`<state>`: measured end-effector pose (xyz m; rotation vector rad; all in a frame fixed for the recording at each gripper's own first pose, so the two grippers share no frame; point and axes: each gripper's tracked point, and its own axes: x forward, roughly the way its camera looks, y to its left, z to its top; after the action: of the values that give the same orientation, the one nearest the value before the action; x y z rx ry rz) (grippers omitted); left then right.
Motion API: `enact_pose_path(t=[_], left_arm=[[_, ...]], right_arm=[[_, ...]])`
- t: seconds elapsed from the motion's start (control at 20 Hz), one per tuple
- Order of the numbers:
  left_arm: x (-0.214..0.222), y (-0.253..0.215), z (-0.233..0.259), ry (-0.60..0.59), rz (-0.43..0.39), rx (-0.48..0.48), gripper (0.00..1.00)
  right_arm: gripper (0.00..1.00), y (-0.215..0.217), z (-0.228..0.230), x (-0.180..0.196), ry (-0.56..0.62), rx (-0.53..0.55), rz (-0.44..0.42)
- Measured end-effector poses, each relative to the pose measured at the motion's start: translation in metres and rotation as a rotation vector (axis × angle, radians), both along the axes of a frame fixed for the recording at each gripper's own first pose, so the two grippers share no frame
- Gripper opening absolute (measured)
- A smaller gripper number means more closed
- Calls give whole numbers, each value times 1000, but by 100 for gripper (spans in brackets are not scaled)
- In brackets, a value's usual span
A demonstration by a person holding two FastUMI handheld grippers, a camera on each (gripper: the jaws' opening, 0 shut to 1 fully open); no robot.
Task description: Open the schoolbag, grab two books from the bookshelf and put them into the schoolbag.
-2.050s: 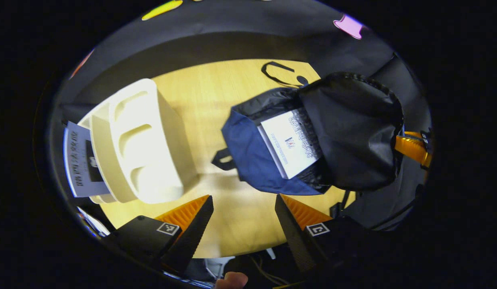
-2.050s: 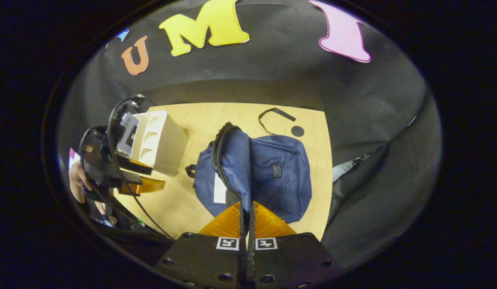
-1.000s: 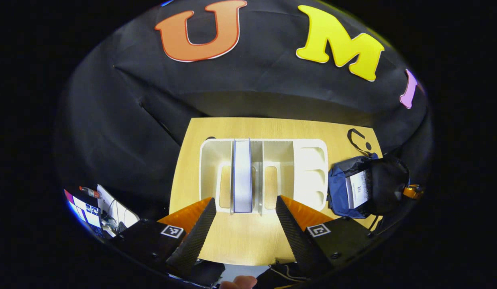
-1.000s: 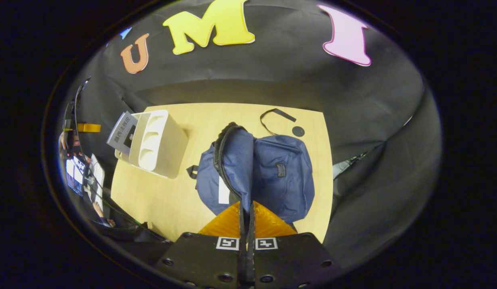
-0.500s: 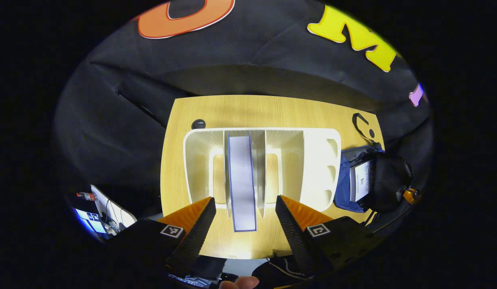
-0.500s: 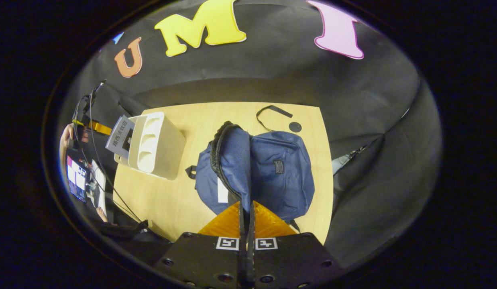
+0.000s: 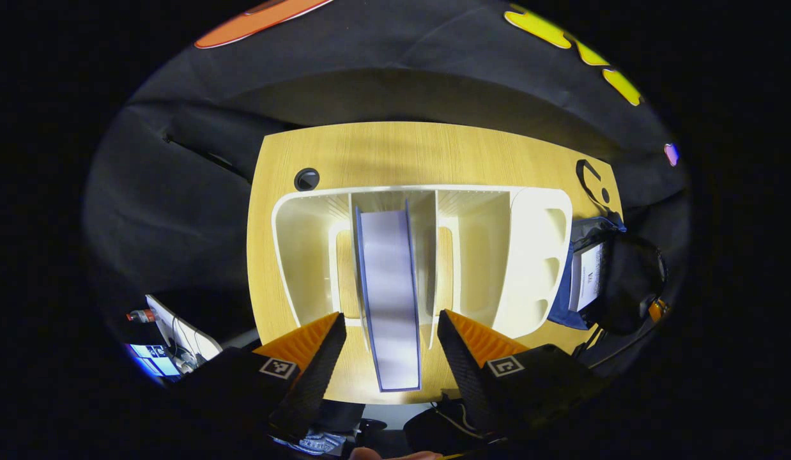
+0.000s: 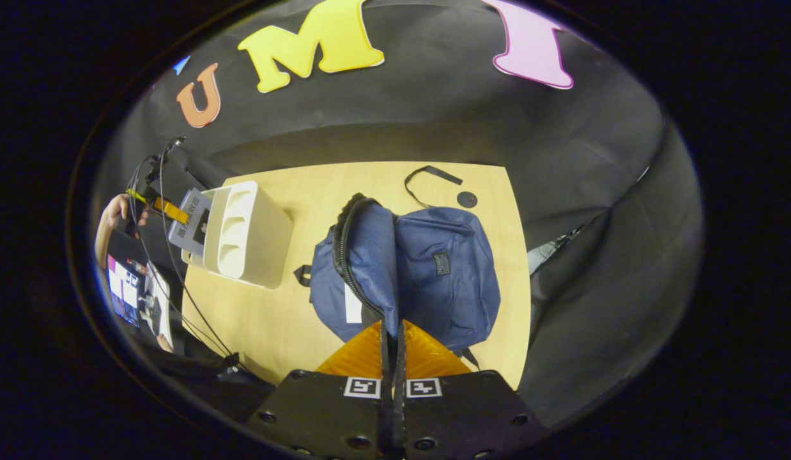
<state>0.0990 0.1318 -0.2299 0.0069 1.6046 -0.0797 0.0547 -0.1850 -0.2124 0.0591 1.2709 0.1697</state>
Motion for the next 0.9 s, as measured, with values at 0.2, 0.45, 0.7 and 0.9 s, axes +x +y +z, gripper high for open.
enact_pose_path(t=[0.2,0.45,0.7,0.9], left_arm=[[-2,-1,-8,31,19,-1,81],[-4,-2,-15,47,33,12,75],[-6,-1,-15,57,46,28,53],[-12,-3,-11,71,71,24,44]], right_arm=[[0,1,1,2,2,-1,0],[0,-3,1,1,1,-2,-2],[0,-4,1,2,-1,1,2],[0,-5,0,3,-1,8,3]])
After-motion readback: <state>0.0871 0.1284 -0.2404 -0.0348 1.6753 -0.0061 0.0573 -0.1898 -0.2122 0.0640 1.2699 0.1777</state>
